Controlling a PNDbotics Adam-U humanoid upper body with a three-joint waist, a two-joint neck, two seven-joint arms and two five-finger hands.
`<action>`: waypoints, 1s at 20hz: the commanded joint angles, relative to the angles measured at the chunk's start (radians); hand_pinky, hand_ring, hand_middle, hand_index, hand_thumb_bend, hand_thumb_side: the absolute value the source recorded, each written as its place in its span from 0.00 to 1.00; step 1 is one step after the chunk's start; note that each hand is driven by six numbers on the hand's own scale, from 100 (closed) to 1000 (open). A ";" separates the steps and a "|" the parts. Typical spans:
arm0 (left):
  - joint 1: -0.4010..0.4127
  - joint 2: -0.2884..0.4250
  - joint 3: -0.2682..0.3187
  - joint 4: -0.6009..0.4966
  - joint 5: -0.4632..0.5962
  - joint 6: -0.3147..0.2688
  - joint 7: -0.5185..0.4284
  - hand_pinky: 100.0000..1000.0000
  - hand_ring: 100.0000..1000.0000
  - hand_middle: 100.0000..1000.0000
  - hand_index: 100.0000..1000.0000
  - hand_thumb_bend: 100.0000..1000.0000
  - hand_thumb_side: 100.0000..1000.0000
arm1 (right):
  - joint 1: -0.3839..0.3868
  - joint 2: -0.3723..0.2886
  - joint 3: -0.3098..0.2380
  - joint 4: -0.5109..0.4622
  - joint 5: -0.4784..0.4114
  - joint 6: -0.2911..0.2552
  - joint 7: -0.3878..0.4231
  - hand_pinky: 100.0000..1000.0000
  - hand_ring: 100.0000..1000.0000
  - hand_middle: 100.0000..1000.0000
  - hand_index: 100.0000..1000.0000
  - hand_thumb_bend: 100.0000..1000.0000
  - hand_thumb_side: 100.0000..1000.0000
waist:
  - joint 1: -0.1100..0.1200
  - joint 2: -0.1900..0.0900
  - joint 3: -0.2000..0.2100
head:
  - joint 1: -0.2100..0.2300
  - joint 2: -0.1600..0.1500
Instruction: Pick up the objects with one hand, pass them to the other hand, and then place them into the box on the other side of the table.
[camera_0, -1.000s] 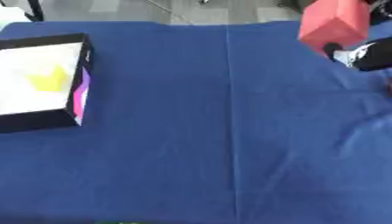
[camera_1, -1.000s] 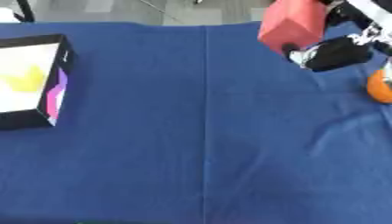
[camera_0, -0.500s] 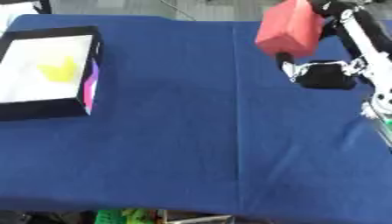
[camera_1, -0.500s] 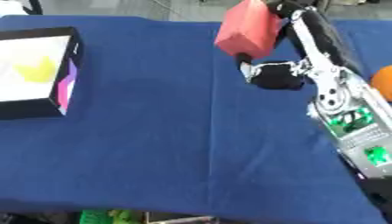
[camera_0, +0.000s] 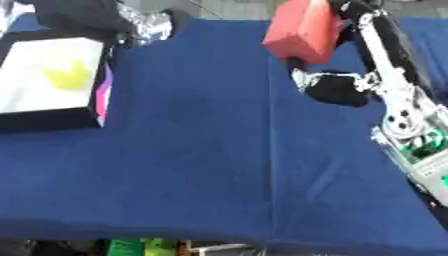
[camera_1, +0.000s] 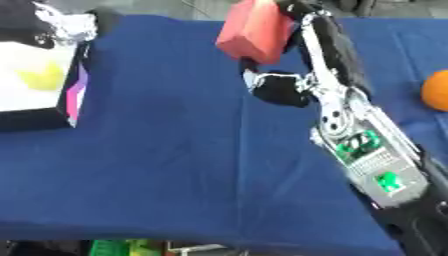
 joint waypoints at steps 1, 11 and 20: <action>-0.035 -0.011 -0.040 -0.006 -0.050 0.033 -0.032 0.86 0.84 0.85 0.97 0.28 0.59 | -0.015 0.006 0.017 -0.018 0.002 -0.006 -0.024 0.76 0.52 0.33 0.50 0.00 0.00 | 0.003 -0.017 0.004 | -0.006 -0.003; -0.065 -0.069 -0.099 -0.006 -0.246 0.045 0.080 0.84 0.82 0.81 0.92 0.48 0.41 | -0.003 0.018 0.055 -0.018 0.045 -0.031 -0.020 0.76 0.51 0.33 0.50 0.00 0.00 | 0.006 -0.008 0.017 | -0.010 -0.011; -0.078 -0.111 -0.130 -0.006 -0.255 0.024 0.138 0.83 0.81 0.79 0.91 0.42 0.37 | 0.002 0.026 0.078 -0.018 0.127 -0.105 0.037 0.76 0.51 0.33 0.50 0.00 0.00 | 0.007 -0.001 0.023 | -0.003 -0.014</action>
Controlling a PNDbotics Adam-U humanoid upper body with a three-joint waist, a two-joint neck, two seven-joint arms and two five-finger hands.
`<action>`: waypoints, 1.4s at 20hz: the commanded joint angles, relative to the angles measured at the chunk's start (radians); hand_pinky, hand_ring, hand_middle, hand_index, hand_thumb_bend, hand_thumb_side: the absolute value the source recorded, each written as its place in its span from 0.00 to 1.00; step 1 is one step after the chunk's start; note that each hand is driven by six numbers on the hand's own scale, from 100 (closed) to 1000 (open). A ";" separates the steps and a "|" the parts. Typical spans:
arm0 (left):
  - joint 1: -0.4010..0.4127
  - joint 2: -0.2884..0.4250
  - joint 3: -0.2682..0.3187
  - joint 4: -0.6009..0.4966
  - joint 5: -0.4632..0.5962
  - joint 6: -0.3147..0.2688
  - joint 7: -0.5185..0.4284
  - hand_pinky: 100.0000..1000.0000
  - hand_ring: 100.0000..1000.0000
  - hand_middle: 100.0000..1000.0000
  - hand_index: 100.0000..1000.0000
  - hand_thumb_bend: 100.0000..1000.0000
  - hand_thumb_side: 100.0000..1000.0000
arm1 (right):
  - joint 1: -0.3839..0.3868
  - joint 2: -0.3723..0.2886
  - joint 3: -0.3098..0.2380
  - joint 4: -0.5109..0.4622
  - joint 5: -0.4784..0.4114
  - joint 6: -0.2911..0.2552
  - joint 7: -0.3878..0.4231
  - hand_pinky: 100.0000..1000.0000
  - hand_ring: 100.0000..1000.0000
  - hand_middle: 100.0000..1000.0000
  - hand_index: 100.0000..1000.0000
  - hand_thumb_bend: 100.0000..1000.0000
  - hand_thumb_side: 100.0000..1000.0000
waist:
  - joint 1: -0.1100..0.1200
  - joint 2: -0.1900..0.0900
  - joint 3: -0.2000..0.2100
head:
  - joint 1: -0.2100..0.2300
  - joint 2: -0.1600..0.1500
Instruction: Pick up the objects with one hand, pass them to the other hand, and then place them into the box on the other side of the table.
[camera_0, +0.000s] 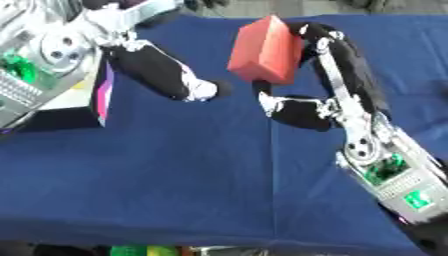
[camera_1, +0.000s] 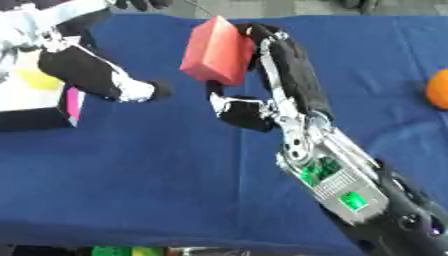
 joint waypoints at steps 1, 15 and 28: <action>-0.024 -0.003 0.000 -0.006 -0.007 0.003 0.010 0.83 0.81 0.79 0.91 0.40 0.36 | -0.010 0.001 0.000 -0.018 0.026 -0.026 0.022 0.76 0.51 0.33 0.50 0.00 0.00 | 0.003 -0.012 0.002 | 0.008 -0.011; -0.015 -0.030 -0.026 -0.006 -0.003 0.047 -0.018 0.81 0.79 0.76 0.88 0.24 0.33 | -0.021 0.007 0.014 -0.018 0.035 -0.114 0.057 0.76 0.51 0.33 0.50 0.00 0.00 | 0.006 -0.004 -0.001 | 0.017 -0.008; -0.007 -0.045 -0.045 -0.006 -0.016 0.067 -0.060 0.76 0.73 0.64 0.79 0.14 0.19 | -0.028 0.005 0.018 -0.018 0.021 -0.148 0.064 0.76 0.51 0.33 0.50 0.00 0.00 | 0.006 -0.003 -0.004 | 0.023 -0.008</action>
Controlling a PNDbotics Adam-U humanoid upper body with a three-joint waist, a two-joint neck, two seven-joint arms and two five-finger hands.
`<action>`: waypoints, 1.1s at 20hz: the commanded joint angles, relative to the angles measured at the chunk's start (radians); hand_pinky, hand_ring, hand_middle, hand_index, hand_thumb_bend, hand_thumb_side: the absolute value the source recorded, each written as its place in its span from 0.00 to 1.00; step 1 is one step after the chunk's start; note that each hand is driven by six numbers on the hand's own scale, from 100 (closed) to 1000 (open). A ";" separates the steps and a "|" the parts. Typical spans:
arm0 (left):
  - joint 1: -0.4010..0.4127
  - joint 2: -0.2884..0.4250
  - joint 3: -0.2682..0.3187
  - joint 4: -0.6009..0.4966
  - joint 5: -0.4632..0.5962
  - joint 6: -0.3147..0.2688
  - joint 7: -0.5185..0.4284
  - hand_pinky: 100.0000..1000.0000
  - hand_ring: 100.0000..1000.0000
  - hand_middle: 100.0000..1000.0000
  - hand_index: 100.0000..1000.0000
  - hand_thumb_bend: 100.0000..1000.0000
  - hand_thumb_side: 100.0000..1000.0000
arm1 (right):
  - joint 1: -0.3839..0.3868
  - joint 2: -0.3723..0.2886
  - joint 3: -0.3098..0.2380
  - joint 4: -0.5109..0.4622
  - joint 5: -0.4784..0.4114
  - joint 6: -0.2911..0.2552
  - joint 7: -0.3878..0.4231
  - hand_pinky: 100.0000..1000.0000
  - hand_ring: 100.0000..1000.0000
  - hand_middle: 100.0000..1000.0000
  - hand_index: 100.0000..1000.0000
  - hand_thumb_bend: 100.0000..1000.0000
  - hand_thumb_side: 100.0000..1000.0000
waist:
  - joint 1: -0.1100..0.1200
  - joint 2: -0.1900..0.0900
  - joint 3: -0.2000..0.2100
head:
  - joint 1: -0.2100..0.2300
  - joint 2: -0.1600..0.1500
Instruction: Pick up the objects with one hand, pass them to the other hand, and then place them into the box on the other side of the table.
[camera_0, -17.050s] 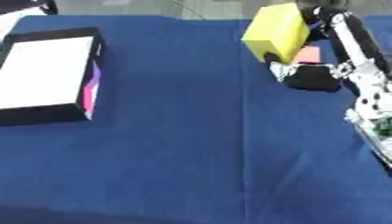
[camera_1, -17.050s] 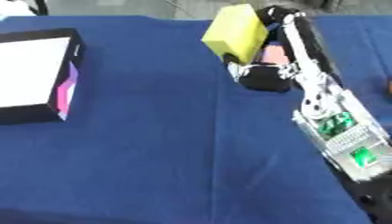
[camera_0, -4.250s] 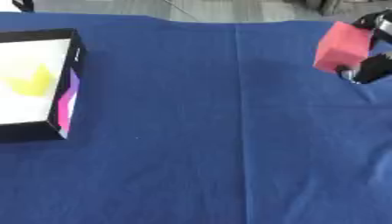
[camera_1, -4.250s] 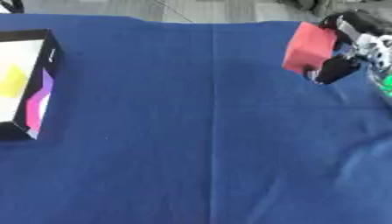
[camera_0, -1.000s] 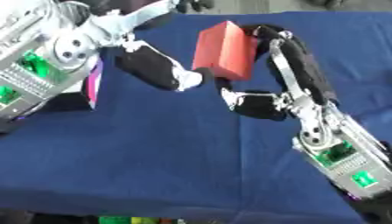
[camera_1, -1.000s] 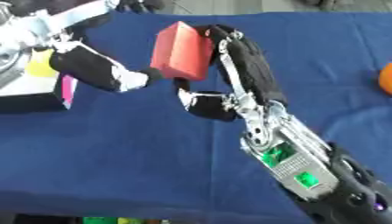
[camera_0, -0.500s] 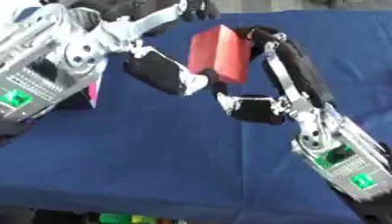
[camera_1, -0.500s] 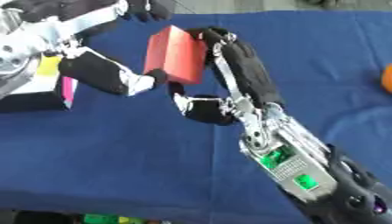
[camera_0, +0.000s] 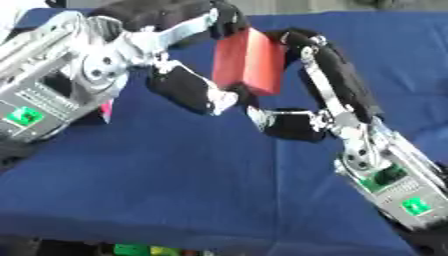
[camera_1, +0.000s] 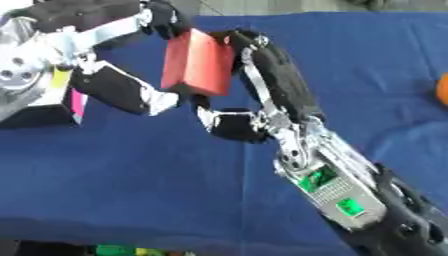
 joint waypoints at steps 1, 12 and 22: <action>-0.010 0.004 -0.005 -0.005 -0.013 0.007 -0.017 0.76 0.72 0.62 0.78 0.13 0.17 | -0.018 -0.003 -0.005 -0.021 -0.006 -0.013 0.001 0.76 0.51 0.33 0.50 0.00 0.00 | 0.002 -0.013 -0.001 | 0.005 -0.007; -0.010 -0.006 -0.007 -0.005 -0.044 0.007 0.056 0.64 0.46 0.28 0.42 0.00 0.00 | -0.017 -0.007 0.002 -0.021 -0.002 -0.037 0.009 0.77 0.62 0.50 0.65 0.16 0.00 | 0.002 -0.015 -0.001 | 0.008 -0.007; 0.006 0.026 0.001 -0.005 -0.087 -0.037 0.024 0.63 0.44 0.23 0.36 0.04 0.00 | -0.011 -0.023 -0.004 -0.021 0.119 0.005 0.101 0.88 0.88 0.86 0.93 0.24 0.09 | 0.003 -0.019 0.000 | 0.010 -0.006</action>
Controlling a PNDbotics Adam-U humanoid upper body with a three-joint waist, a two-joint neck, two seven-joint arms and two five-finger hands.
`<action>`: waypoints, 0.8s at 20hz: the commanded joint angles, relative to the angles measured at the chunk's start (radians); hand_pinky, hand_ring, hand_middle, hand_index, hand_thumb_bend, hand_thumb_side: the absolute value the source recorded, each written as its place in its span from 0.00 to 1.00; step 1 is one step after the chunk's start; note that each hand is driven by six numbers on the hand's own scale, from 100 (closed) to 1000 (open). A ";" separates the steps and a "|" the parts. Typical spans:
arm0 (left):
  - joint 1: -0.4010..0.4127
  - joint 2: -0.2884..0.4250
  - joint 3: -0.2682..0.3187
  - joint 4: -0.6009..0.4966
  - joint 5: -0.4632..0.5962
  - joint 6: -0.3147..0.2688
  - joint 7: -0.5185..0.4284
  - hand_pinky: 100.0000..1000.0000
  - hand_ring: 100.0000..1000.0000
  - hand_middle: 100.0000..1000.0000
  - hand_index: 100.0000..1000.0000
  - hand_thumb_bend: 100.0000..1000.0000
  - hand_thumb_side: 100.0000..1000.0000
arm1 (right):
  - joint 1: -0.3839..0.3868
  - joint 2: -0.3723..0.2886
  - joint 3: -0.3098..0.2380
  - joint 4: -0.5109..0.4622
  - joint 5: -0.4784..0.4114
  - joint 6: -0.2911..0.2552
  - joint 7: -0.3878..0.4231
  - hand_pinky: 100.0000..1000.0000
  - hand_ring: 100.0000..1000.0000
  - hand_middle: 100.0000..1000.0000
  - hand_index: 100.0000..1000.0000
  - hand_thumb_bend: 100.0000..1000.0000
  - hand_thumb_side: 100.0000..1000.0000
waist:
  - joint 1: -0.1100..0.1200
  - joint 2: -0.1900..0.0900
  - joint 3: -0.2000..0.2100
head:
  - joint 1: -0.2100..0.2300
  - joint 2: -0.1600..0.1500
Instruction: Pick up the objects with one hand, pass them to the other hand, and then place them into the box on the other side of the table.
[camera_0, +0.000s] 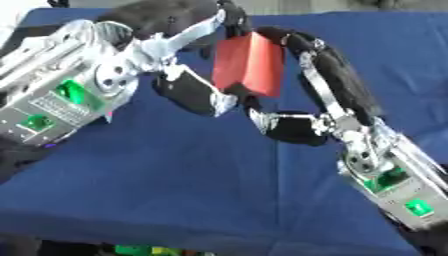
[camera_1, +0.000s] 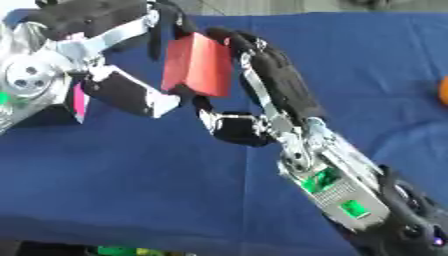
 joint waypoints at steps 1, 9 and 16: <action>-0.006 0.035 0.014 0.000 -0.016 -0.013 -0.016 0.63 0.44 0.23 0.36 0.04 0.00 | -0.012 -0.012 -0.006 -0.021 0.043 0.013 0.026 0.88 0.88 0.86 0.93 0.24 0.09 | 0.002 -0.019 0.000 | 0.003 -0.006; 0.077 0.135 0.090 0.000 -0.036 -0.024 0.015 0.63 0.43 0.22 0.34 0.08 0.00 | -0.005 -0.020 -0.009 -0.021 0.089 0.043 0.044 0.88 0.90 0.87 0.96 0.24 0.12 | 0.001 -0.019 -0.004 | 0.015 -0.010; 0.260 0.297 0.273 0.000 -0.006 0.068 0.159 0.63 0.42 0.22 0.35 0.00 0.00 | -0.001 -0.072 -0.013 -0.021 0.052 0.014 0.049 0.87 0.89 0.86 0.94 0.20 0.13 | -0.010 -0.014 -0.004 | 0.028 -0.020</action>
